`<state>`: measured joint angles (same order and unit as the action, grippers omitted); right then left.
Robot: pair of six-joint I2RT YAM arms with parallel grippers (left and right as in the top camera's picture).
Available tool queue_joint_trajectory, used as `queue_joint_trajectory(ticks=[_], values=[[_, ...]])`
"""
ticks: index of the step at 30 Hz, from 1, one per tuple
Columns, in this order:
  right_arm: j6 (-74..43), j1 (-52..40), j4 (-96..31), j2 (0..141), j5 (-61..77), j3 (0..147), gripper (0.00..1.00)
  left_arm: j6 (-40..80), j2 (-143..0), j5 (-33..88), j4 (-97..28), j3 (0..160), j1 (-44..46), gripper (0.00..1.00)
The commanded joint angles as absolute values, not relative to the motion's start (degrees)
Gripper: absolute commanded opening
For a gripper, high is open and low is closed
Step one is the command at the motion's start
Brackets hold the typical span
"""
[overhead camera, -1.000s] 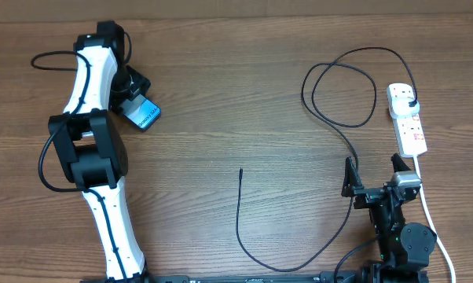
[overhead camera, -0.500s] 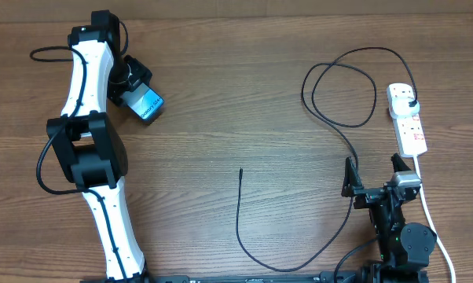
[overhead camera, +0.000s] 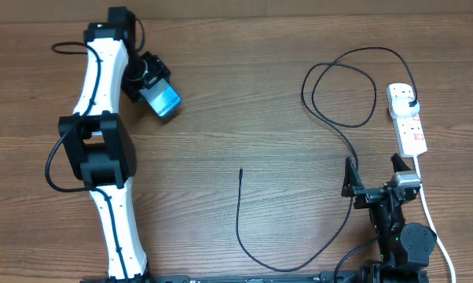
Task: Plug charger to phone and switch on socket
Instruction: 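Lift the phone with the left gripper and carry it rightward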
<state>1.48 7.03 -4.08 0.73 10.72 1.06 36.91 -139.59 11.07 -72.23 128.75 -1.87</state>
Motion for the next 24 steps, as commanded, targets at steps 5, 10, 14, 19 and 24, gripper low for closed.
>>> queue_joint_trajectory(ticks=[5, 10, 14, 19, 24], values=[[1.37, 6.70, -3.79, 0.19, 10.98, 0.45, 1.00, 35.57, -139.59, 18.98, -72.03, 130.67, 1.61, 0.04], [1.37, 6.70, -3.79, 0.19, 11.00, 0.45, 1.00, 36.07, -139.59, 25.50, -71.88, 130.67, 3.29, 0.04], [1.37, 6.70, -3.79, 0.19, 10.98, 0.45, 1.00, 37.56, -139.59, 30.20, -71.94, 130.67, 4.51, 0.04], [1.37, 6.70, -3.79, 0.19, 10.98, 0.45, 1.00, 39.92, -139.59, 36.16, -71.59, 130.67, 5.39, 0.04], [1.37, 6.70, -3.79, 0.19, 10.98, 0.45, 1.00, 43.62, -139.59, 41.98, -71.33, 130.67, 5.91, 0.04]])
